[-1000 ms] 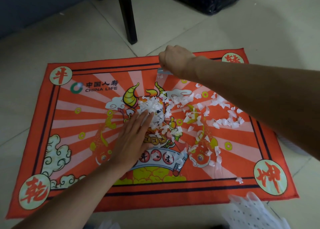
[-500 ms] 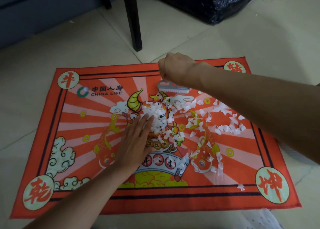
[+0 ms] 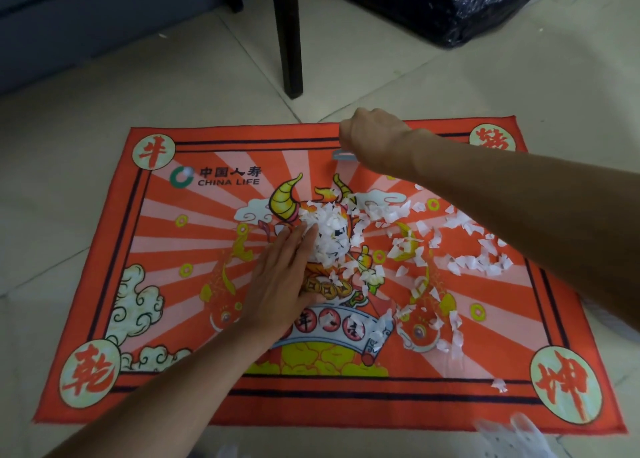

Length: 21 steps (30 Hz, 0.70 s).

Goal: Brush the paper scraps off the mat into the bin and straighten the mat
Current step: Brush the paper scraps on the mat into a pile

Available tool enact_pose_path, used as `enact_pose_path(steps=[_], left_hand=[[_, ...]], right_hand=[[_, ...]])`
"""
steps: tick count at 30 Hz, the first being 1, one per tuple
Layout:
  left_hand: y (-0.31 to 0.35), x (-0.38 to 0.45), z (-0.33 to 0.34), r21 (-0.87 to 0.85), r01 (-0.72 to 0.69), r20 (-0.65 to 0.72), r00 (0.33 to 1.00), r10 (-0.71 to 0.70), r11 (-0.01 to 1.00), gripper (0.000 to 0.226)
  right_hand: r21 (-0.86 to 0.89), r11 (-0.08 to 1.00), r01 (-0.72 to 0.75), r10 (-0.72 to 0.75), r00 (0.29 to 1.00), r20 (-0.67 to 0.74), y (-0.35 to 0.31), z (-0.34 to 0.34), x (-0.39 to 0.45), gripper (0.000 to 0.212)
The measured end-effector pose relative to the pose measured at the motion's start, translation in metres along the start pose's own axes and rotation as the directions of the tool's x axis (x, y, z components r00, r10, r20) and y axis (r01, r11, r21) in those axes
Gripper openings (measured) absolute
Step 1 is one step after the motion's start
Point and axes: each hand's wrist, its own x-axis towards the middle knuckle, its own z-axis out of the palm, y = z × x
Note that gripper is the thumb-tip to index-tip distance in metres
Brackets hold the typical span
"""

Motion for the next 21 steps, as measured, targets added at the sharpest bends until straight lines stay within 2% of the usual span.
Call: enact_pose_path(steps=[12, 21], left_hand=[[0.004, -0.003, 0.001, 0.021, 0.03, -0.028, 0.999, -0.03, 0.999, 0.115], [0.006, -0.005, 0.003, 0.039, 0.015, -0.039, 0.999, -0.014, 0.999, 0.113]], right_hand=[[0.096, 0.993, 0.068, -0.07, 0.997, 0.023, -0.043, 0.002, -0.044, 0.036], [0.139, 0.99, 0.031, -0.029, 0.999, -0.015, -0.049, -0.006, -0.061, 0.043]])
